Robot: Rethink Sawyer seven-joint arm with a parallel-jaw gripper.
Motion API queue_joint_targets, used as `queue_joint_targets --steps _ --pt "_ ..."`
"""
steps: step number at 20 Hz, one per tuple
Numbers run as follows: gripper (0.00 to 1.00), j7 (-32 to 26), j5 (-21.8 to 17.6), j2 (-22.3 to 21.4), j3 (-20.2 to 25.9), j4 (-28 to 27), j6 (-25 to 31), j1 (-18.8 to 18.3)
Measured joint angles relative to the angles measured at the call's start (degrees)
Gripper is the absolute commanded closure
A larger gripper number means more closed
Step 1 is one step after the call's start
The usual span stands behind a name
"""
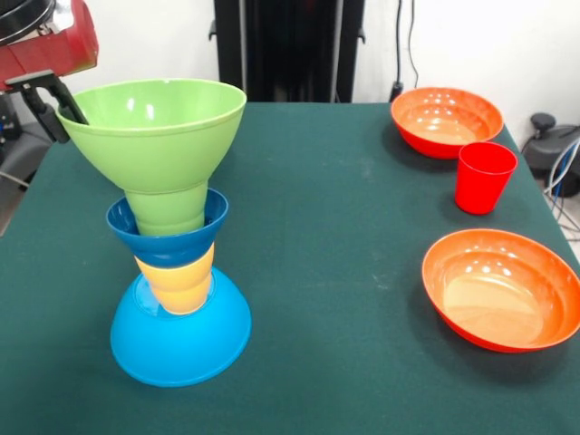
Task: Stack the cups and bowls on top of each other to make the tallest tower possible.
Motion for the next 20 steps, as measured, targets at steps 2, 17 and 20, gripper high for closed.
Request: queue_joint_targets --steps 2,17,20 --pt "1.00 0.0 -0.1 0.0 -0.1 -0.1 0.3 0.1" --pt "1.00 0.0 -0.3 0.1 -0.8 -1.0 1.5 0.5" --pt "1.00 0.0 -0.3 0.2 -0.8 -1.0 1.5 0.5"
